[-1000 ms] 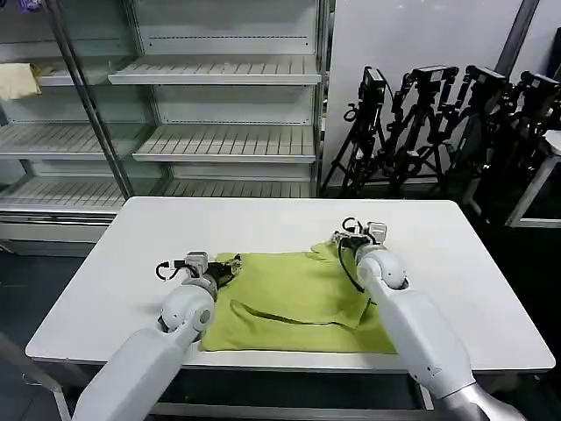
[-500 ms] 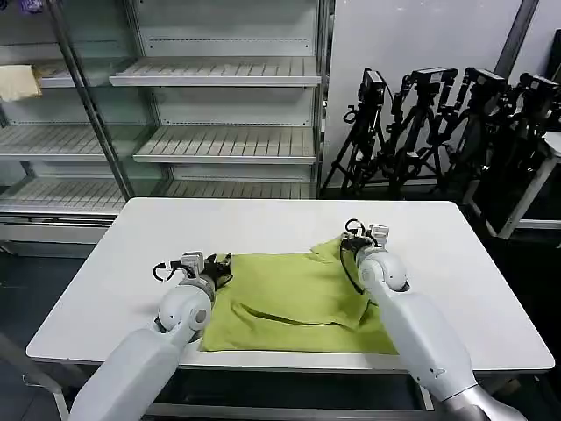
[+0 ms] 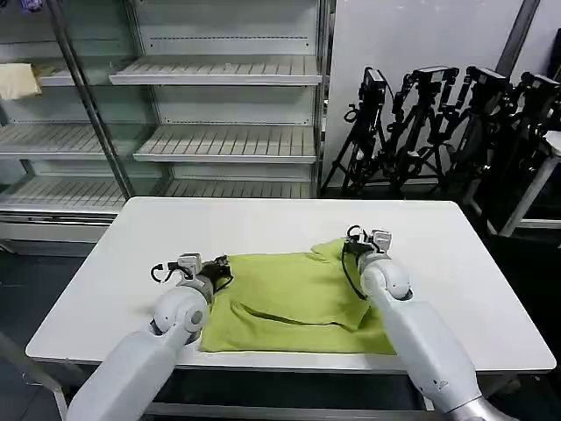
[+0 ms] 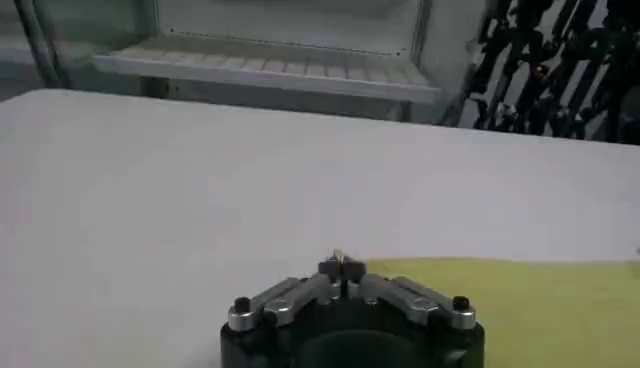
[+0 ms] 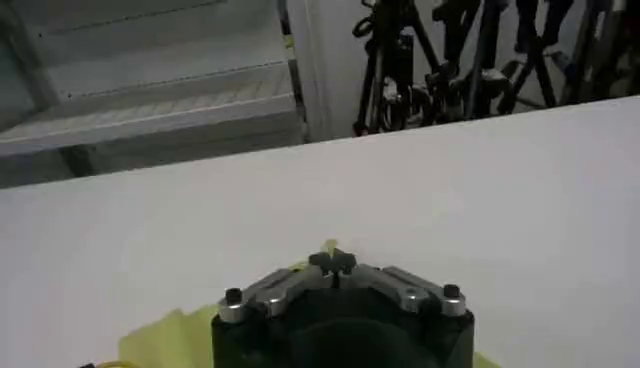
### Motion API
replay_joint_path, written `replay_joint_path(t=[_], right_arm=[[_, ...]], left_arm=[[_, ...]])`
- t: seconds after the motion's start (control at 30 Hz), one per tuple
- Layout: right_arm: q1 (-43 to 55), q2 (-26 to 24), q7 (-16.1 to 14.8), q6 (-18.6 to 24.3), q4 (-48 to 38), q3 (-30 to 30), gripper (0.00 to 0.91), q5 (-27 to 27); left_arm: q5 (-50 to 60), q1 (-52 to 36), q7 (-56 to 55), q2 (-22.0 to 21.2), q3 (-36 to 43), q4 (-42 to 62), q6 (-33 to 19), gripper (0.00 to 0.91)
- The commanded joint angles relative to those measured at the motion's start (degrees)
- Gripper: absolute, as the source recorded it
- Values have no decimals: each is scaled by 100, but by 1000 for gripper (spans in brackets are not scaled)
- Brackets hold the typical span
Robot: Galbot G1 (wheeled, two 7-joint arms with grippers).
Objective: Fold and organize the clothes.
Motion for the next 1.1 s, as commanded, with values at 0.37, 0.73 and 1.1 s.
replay_joint_path(t=[0.37,0.73,1.1], right_arm=[[-938,-371,-280,459,1840,408,0,-592],[-2117,-697,-439,464,2971,1067,0,-730],[-3579,-984,-714,471,4004,1997,0,-795]], left_arm=[[168,512,103,415,-433,-1200,-9,40],[317,1193,216,685,-735,-1950,-7,50],[466,2199,401,896,-1206,-2708,-7,40]])
